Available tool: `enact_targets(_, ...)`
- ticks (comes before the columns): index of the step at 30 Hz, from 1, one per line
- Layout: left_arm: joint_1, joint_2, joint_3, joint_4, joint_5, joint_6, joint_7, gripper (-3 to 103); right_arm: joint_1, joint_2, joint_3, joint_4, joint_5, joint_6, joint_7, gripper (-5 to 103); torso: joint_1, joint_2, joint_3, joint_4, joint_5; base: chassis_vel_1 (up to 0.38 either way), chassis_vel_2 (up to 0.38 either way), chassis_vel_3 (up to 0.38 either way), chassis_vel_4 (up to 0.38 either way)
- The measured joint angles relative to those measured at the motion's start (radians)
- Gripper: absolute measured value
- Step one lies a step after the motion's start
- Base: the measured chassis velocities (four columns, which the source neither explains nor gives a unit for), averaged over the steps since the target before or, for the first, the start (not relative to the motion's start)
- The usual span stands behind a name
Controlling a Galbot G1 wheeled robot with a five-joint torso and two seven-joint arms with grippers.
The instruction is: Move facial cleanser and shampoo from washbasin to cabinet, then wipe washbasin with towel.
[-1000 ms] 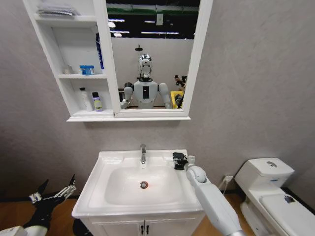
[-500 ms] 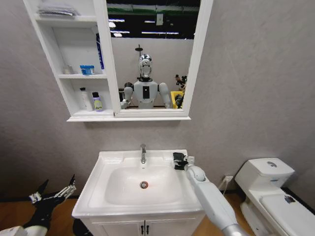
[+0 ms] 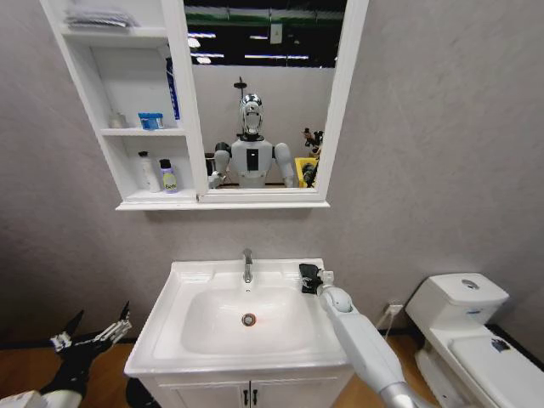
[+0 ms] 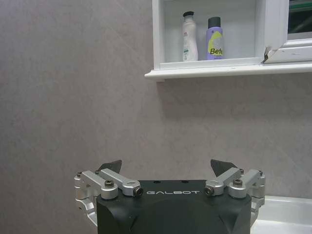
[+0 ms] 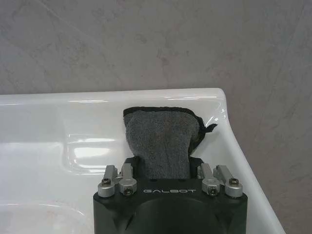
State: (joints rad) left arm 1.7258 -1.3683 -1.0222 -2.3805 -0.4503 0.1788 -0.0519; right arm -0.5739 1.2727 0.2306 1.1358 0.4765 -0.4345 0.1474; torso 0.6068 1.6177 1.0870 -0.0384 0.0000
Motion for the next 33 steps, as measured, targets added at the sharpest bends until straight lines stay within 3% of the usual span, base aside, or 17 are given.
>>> enact_targets(1, 0.0, 0.0, 0.0, 0.0, 0.0, 0.0, 0.0, 100, 0.0, 0.0, 0.0, 0.0, 0.0, 0.0, 0.0, 58, 0.0, 0.0, 0.0, 0.0, 0.0, 0.0, 0.0, 0.0, 0.0)
enact_targets(4, 0.0, 0.0, 0.0, 0.0, 0.0, 0.0, 0.0, 100, -0.009, -0.002, 0.002, 0.015, 0.0, 0.006, 0.0, 41, 0.0, 0.0, 0.0, 0.0, 0.0, 0.0, 0.0, 0.0, 0.0)
enact_targets(8, 0.0, 0.0, 0.0, 0.0, 0.0, 0.0, 0.0, 100, -0.023, -0.005, 0.002, 0.044, -0.002, 0.012, 0.006, 30, 0.0, 0.0, 0.0, 0.0, 0.0, 0.0, 0.0, 0.0, 0.0)
enact_targets(13, 0.0, 0.0, 0.0, 0.0, 0.0, 0.0, 0.0, 100, -0.097, -0.011, -0.03, 0.222, -0.006, 0.0, 0.08, 9, 0.0, 0.0, 0.0, -0.0001, -0.0001, 0.0, 0.0, 0.0, 0.0)
enact_targets(14, 0.0, 0.0, 0.0, 0.0, 0.0, 0.0, 0.0, 100, -0.097, -0.011, -0.03, 0.222, -0.006, 0.0, 0.08, 9, 0.0, 0.0, 0.0, -0.0001, -0.0001, 0.0, 0.0, 0.0, 0.0)
enact_targets(16, 0.0, 0.0, 0.0, 0.0, 0.0, 0.0, 0.0, 100, -0.152, 0.007, -0.073, 0.323, 0.029, -0.029, 0.174, 5, 0.0, 0.0, 0.0, -0.0002, -0.0001, 0.0, 0.0, 0.0, 0.0)
enact_targets(18, 0.0, 0.0, 0.0, 0.0, 0.0, 0.0, 0.0, 100, -0.163, 0.013, -0.084, 0.341, 0.039, -0.039, 0.199, 5, 0.0, 0.0, 0.0, 0.0, 0.0, 0.0, 0.0, 0.0, 0.0)
enact_targets(19, 0.0, 0.0, 0.0, 0.0, 0.0, 0.0, 0.0, 100, -0.194, 0.033, -0.115, 0.392, 0.079, -0.084, 0.275, 5, 0.0, 0.0, 0.0, 0.0001, -0.0002, 0.0, 0.0, 0.0, 0.0)
enact_targets(21, 0.0, 0.0, 0.0, 0.0, 0.0, 0.0, 0.0, 100, -0.209, 0.051, -0.136, 0.399, 0.105, -0.128, 0.317, 5, 0.0, 0.0, 0.0, 0.0001, -0.0001, 0.0, 0.0, 0.0, 0.0)
enact_targets(33, 0.0, 0.0, 0.0, 0.0, 0.0, 0.0, 0.0, 100, -0.213, 0.091, -0.148, 0.254, 0.046, -0.158, 0.298, 5, 0.0, 0.0, 0.0, -0.0001, -0.0001, 0.0, 0.0, 0.0, 0.0)
